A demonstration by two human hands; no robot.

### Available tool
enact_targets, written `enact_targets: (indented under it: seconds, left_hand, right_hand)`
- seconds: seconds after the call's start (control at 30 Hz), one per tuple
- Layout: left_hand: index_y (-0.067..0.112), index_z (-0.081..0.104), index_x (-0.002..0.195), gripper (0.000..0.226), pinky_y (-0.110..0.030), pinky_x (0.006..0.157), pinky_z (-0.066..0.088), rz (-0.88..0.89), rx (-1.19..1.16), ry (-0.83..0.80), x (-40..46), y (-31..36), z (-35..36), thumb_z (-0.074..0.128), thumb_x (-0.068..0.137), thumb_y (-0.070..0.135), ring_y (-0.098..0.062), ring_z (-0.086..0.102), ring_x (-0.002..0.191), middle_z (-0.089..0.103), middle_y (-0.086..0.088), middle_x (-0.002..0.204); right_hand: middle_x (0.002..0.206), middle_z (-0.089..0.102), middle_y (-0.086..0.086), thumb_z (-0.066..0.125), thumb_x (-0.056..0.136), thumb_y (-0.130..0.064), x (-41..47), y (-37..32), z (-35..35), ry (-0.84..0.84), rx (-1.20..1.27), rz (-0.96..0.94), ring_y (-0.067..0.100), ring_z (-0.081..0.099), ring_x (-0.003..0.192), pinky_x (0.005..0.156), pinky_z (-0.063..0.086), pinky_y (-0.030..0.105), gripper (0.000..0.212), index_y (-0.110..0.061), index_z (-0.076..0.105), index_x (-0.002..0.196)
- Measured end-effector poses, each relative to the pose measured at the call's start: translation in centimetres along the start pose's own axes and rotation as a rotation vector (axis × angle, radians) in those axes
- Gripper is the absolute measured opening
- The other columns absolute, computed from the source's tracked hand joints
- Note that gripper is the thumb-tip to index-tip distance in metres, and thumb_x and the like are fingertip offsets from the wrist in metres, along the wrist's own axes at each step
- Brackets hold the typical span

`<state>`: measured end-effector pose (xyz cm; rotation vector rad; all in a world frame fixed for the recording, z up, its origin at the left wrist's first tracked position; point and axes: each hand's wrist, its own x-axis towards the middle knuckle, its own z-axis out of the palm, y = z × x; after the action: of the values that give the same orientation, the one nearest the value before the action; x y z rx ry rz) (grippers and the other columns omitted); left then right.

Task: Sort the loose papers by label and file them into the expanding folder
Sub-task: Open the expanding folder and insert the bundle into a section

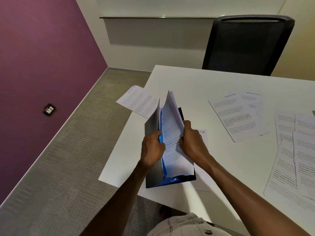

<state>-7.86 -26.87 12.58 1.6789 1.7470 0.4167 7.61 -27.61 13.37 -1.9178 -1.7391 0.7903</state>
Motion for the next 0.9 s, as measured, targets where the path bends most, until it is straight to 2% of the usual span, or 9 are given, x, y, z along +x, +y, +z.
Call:
enact_targets:
  seconds: [0.07, 0.2, 0.33, 0.43, 0.5, 0.57, 0.67, 0.77, 0.9]
  left_hand:
    - [0.012, 0.048, 0.138, 0.046, -0.010, 0.062, 0.045, 0.004, 0.009, -0.012, -0.2, 0.1, 0.1, 0.063, 0.095, 0.015, -0.022, 0.062, 0.097, 0.058, -0.009, 0.134]
    - [0.011, 0.047, 0.143, 0.052, -0.025, 0.082, 0.053, -0.004, 0.006, -0.013, -0.4, 0.3, 0.2, 0.064, 0.094, 0.012, -0.030, 0.063, 0.112, 0.057, -0.011, 0.137]
    - [0.007, 0.048, 0.144, 0.056, -0.031, 0.096, 0.050, 0.020, -0.007, 0.003, -0.3, 0.4, -0.1, 0.067, 0.091, 0.007, -0.029, 0.061, 0.119, 0.058, -0.014, 0.139]
    - [0.009, 0.044, 0.148, 0.062, -0.035, 0.104, 0.048, -0.001, -0.001, -0.003, -0.3, 0.5, -0.3, 0.068, 0.090, 0.004, -0.028, 0.058, 0.126, 0.054, -0.011, 0.145]
    - [0.010, 0.043, 0.149, 0.063, -0.035, 0.105, 0.047, -0.007, 0.011, -0.019, -0.4, 0.3, -0.1, 0.067, 0.091, 0.005, -0.028, 0.057, 0.127, 0.054, -0.011, 0.145]
    - [0.010, 0.043, 0.149, 0.062, -0.033, 0.104, 0.045, -0.012, 0.023, -0.030, -0.5, 0.1, -0.1, 0.066, 0.092, 0.004, -0.028, 0.056, 0.128, 0.053, -0.010, 0.146]
    - [0.010, 0.042, 0.149, 0.062, -0.034, 0.106, 0.044, -0.014, 0.032, -0.034, -0.7, -0.2, -0.2, 0.066, 0.092, 0.005, -0.029, 0.053, 0.131, 0.050, -0.010, 0.148]
    - [0.008, 0.043, 0.147, 0.058, -0.035, 0.101, 0.049, 0.004, 0.032, -0.047, -0.9, -0.3, -0.5, 0.065, 0.094, 0.009, -0.031, 0.058, 0.125, 0.053, -0.011, 0.145]
    - [0.012, 0.045, 0.145, 0.055, -0.031, 0.086, 0.057, 0.028, 0.063, -0.045, -1.0, -0.6, -0.7, 0.065, 0.094, 0.013, -0.031, 0.065, 0.110, 0.057, -0.010, 0.141]
  right_hand:
    - [0.078, 0.047, -0.002, 0.055, 0.094, -0.009, 0.4, -0.1, 0.5, -0.016, -0.021, 0.015, 0.007, 0.048, 0.062, 0.050, 0.042, 0.021, 0.039, -0.011, 0.035, 0.126]
    - [0.073, 0.047, -0.001, 0.052, 0.094, -0.008, 0.9, -0.2, 2.5, -0.029, 0.006, 0.067, 0.008, 0.048, 0.062, 0.050, 0.039, 0.024, 0.029, -0.009, 0.037, 0.119]
    - [0.078, 0.051, 0.000, 0.047, 0.100, -0.019, 0.9, -0.6, 5.1, -0.159, 0.101, 0.105, 0.010, 0.051, 0.065, 0.053, 0.039, 0.023, 0.029, -0.008, 0.033, 0.123]
    - [0.084, 0.053, 0.003, 0.046, 0.100, -0.016, 0.6, -0.6, 6.7, -0.254, 0.110, 0.145, 0.013, 0.052, 0.068, 0.052, 0.038, 0.023, 0.035, -0.004, 0.030, 0.129]
    - [0.083, 0.054, 0.004, 0.048, 0.098, -0.015, 0.6, -0.4, 7.5, -0.286, 0.138, 0.184, 0.011, 0.052, 0.066, 0.048, 0.034, 0.021, 0.042, -0.003, 0.028, 0.133]
    - [0.090, 0.058, 0.010, 0.052, 0.097, -0.016, 0.6, -0.1, 8.1, -0.294, 0.163, 0.231, 0.017, 0.057, 0.072, 0.051, 0.038, 0.023, 0.045, -0.002, 0.028, 0.133]
    - [0.108, 0.059, 0.019, 0.054, 0.097, -0.021, 0.6, 0.1, 8.5, -0.272, 0.188, 0.316, 0.027, 0.060, 0.092, 0.068, 0.045, 0.033, 0.044, -0.003, 0.031, 0.130]
    - [0.116, 0.059, 0.018, 0.052, 0.098, -0.027, 0.6, 0.6, 8.3, -0.156, 0.258, 0.338, 0.028, 0.059, 0.100, 0.080, 0.050, 0.038, 0.035, -0.002, 0.043, 0.121]
    - [0.106, 0.063, 0.017, 0.047, 0.099, -0.018, 1.1, 1.2, 7.1, -0.062, 0.154, 0.327, 0.025, 0.059, 0.089, 0.079, 0.052, 0.037, 0.023, 0.002, 0.059, 0.098]
